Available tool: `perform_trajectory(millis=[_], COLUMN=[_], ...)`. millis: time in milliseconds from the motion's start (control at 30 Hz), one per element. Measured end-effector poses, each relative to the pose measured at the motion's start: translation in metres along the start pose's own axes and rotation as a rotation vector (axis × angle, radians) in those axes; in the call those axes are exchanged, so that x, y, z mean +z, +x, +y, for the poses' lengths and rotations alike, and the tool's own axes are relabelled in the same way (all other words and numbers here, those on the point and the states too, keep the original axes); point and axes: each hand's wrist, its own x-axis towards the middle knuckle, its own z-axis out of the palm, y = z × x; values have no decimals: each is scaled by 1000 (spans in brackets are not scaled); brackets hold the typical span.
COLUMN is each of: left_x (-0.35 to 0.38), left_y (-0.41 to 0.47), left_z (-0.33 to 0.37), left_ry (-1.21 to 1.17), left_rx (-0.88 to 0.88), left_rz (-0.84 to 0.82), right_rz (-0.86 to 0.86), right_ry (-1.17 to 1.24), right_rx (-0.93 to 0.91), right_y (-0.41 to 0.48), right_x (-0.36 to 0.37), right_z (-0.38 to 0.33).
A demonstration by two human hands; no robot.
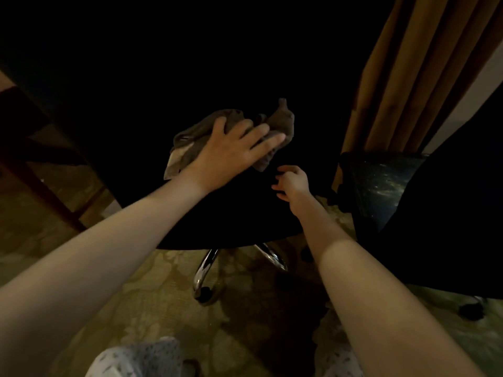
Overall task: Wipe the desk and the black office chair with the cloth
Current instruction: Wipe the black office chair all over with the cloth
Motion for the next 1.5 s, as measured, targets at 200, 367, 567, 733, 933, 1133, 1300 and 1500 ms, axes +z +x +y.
perform_trajectory(millis=[200, 367, 567, 733, 933, 1133, 1300, 1500], left_x=[33, 56, 71, 54, 28, 8, 36, 58], left_y=[-33, -81, -137, -180, -178, -165, -179, -187], left_z=[31, 50, 51, 15, -31, -92, -93, -76], left_ry=[-31, -141, -252, -207, -196, -87, -87, -95], left_rx=[97, 174, 132, 72, -151, -309, -206, -216], left_rz=[-275, -573, -1035, -784, -259, -14, -42, 8], right_rz=[16, -8, -162, -134, -115, -224, -226, -260], right_ry=[-24, -218, -378, -440, -359, -292, -284, -120], right_rx=[-42, 36, 8, -72, -93, -160, -88, 66], right_y=[-4, 3, -7, -14, -33, -47, -39, -23], right_x=[33, 29, 37, 63, 133, 186, 205, 225], right_z=[29, 48, 50, 47, 38, 14, 23, 44])
